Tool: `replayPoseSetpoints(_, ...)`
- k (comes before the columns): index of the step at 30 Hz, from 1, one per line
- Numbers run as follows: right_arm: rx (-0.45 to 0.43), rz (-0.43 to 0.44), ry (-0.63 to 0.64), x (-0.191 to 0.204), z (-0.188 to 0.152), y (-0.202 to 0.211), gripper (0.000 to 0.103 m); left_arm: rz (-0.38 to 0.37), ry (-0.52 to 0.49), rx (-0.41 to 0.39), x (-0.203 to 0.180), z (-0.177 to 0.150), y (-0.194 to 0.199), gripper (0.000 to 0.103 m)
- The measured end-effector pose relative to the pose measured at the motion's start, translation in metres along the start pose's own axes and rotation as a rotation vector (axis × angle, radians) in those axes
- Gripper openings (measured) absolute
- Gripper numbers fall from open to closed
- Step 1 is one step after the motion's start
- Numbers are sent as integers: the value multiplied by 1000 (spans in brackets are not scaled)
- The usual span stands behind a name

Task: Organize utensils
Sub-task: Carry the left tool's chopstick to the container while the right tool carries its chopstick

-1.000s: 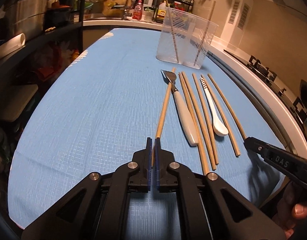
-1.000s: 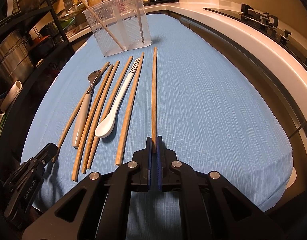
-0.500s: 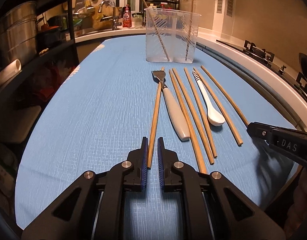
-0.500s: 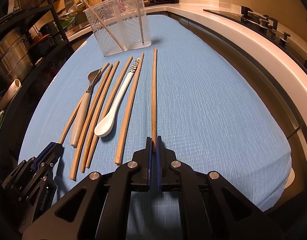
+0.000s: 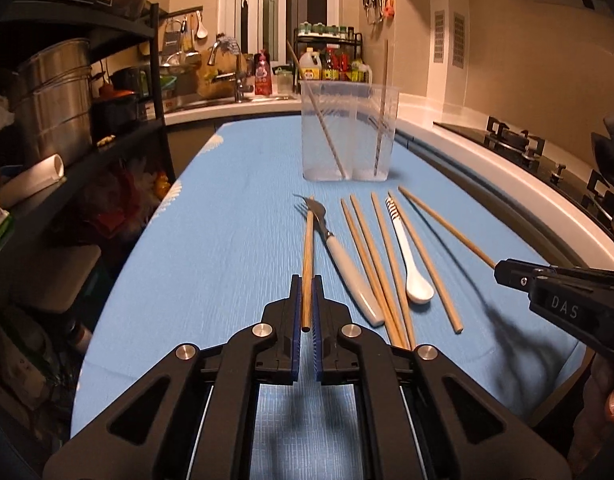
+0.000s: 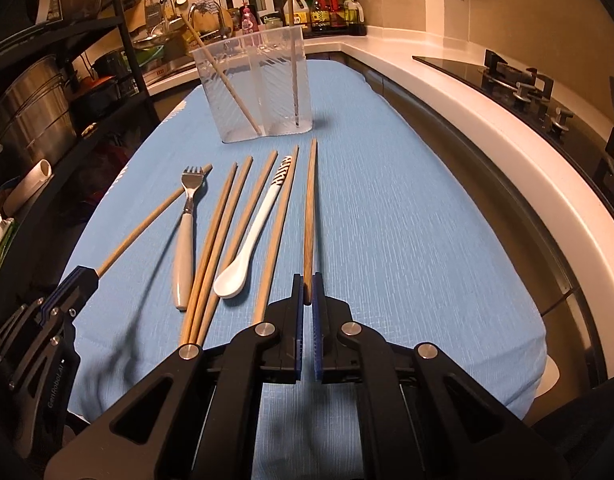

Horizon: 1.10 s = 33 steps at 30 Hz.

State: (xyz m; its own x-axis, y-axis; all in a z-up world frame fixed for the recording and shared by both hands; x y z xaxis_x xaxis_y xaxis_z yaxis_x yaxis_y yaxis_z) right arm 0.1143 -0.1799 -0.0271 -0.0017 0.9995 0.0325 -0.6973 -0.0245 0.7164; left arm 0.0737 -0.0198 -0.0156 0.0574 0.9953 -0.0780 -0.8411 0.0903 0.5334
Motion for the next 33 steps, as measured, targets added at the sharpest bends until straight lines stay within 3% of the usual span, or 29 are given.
replayPoseSetpoints(16,-99,-16,33,-4,27,47,4,28,16,-128,10,52,34,5)
replayPoseSetpoints(33,-247,-15,43,-7,90,86,4,3,-10,-205,3,115,41,5)
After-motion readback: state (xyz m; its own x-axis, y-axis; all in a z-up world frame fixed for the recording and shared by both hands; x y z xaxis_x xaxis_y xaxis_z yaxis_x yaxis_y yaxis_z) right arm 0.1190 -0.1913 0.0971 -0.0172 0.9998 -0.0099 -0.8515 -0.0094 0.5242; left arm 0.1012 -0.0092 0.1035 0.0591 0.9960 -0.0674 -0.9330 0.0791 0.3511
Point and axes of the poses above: each gripper's, at about its wrist camera, not at the fingertips, and y roughly against the way its jaws point, x to its left, z to its top, the point moved 7 cm from there along -y, roughly the way its jaws point, and after that the axes turned 7 degrees about -z, right-handed, at the moved point
